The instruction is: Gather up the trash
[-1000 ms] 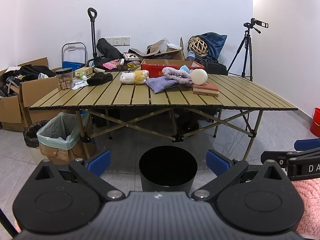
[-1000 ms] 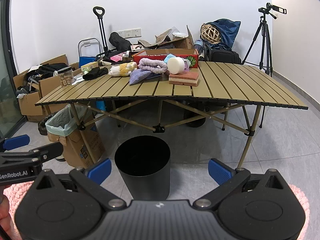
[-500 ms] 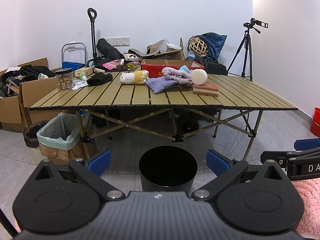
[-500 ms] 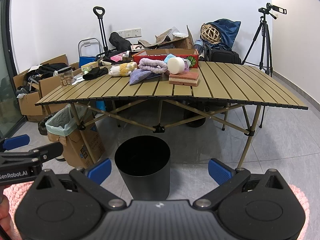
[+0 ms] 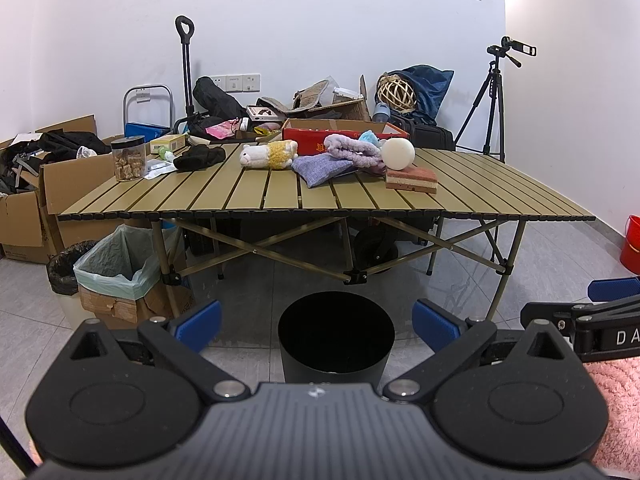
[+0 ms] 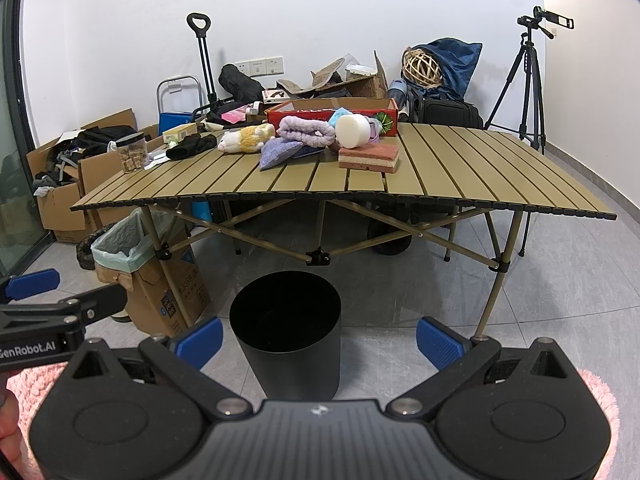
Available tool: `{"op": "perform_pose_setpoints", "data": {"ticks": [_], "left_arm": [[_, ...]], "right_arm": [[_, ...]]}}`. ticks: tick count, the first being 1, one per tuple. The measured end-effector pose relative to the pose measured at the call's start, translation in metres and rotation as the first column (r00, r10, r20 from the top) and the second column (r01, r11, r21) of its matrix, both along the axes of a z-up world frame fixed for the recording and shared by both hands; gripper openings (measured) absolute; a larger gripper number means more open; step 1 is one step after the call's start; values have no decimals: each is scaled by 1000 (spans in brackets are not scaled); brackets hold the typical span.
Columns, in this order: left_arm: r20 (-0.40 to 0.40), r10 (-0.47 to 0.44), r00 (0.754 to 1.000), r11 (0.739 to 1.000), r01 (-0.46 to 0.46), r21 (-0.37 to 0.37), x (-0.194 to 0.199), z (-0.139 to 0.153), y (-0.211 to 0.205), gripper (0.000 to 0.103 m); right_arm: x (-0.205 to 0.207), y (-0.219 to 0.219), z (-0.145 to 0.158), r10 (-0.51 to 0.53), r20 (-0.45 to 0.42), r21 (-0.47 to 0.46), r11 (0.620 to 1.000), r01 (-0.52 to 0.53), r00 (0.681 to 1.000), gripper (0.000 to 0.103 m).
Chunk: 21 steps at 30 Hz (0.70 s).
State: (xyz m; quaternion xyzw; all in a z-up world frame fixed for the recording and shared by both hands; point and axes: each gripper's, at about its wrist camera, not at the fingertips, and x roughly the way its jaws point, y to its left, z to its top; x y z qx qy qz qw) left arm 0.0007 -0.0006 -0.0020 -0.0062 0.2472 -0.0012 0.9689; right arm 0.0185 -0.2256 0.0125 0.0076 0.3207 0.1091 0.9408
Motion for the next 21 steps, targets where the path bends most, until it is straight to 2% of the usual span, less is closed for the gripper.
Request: {"op": "perform_pose_setpoints", "data": {"ticks": [21], "left_arm": [[0,0,1000,1000,0,0,0,0,0,103]], "right_arm": [[0,1,-2,0,0,0,1000,0,1000,103]]}}
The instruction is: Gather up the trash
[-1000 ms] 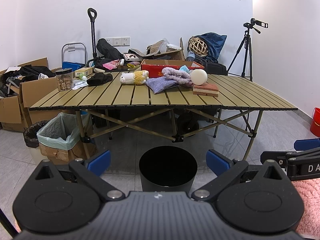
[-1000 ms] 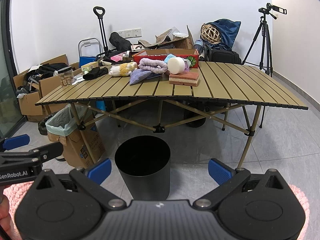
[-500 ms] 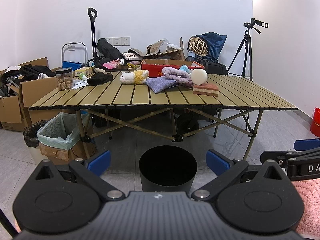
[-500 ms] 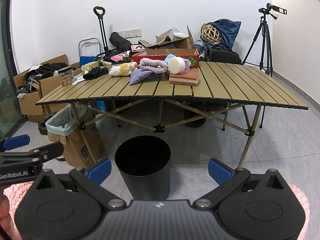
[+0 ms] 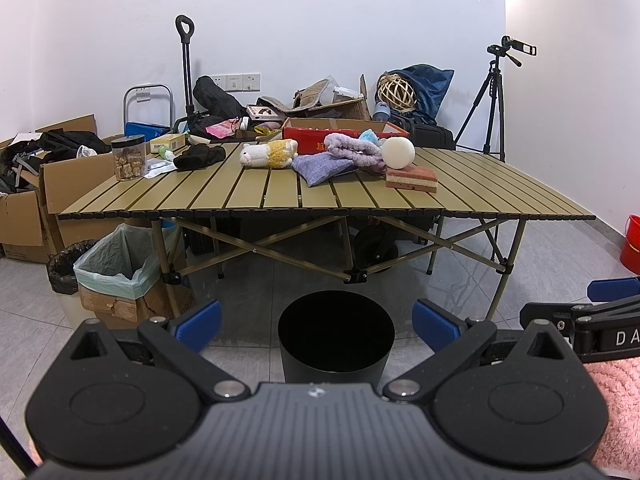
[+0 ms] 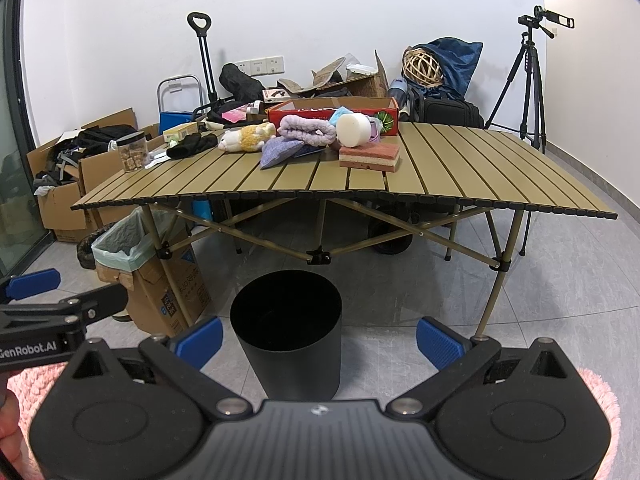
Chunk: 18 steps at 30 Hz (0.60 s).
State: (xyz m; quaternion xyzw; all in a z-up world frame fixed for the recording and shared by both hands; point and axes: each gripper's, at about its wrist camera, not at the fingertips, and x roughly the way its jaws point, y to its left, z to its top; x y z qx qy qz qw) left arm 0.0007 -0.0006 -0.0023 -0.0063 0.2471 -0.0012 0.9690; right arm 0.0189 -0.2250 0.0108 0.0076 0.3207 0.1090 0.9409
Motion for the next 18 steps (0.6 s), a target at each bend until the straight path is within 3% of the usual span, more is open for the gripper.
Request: {"op": "perform_pose_setpoints", "data": {"ticks": [18], "left_arm": [[17,4,1000,1000,-4,18,8,6,-4,103]], "right_arm": [[10,3,0,11,21,-9,1000,-11,1000,103]]}}
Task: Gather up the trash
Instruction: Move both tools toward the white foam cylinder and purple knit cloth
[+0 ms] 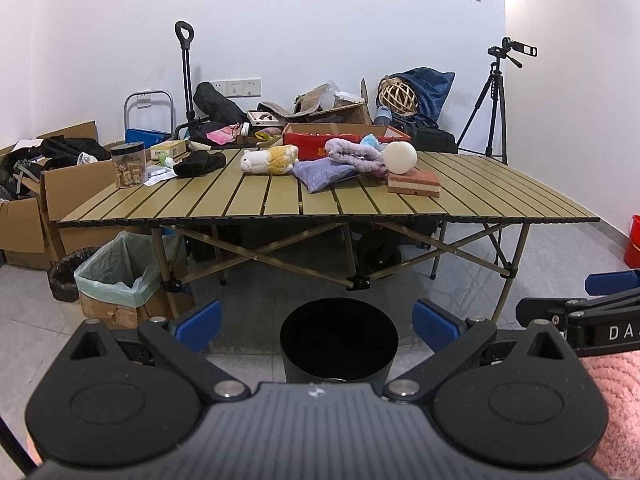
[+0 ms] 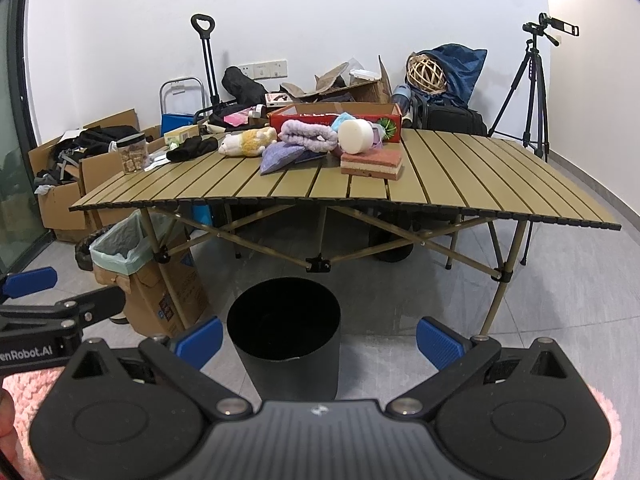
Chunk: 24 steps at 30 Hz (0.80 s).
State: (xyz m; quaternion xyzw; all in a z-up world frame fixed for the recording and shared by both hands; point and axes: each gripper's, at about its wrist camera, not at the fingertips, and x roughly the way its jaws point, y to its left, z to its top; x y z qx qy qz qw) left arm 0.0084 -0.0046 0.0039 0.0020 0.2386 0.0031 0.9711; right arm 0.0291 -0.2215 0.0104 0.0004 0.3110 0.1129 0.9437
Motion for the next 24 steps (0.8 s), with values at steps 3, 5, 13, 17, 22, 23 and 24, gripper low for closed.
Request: {"op": "perform_pose_setpoints", "data": {"ticks": [3,5,13,17,22,23,24], "left_arm": [[-2,1,1000,1000,-1,1,5,-1,0,103],[-2,3,1000,1000,-3,2,7,-2,0,103],[8,34,999,999,-33,-15,30,1,9,103],[20,52,998,998,-51,-25,44,5,13,103],[46,71,996,997,-69,-40,67,11,17,103],[50,73,996,997,-70,-42,72,11,17,103],[55,75,996,996,-73,-45,77,12,17,103]], "right_arm": [[9,-1,-1,3,2,0,1000,-3,1000,103],[15,-1,-1,3,2,2,1000,-3,1000,103],[47,3,4,1,32,4,1000,-1,999,103],[66,5,8,-2,54,15,1000,1,999,103],[89,6,10,-12,78,28,1000,10,997,103],[95,6,10,-15,83,31,999,12,996,103],[100,7,11,-17,87,33,999,15,996,103]]}}
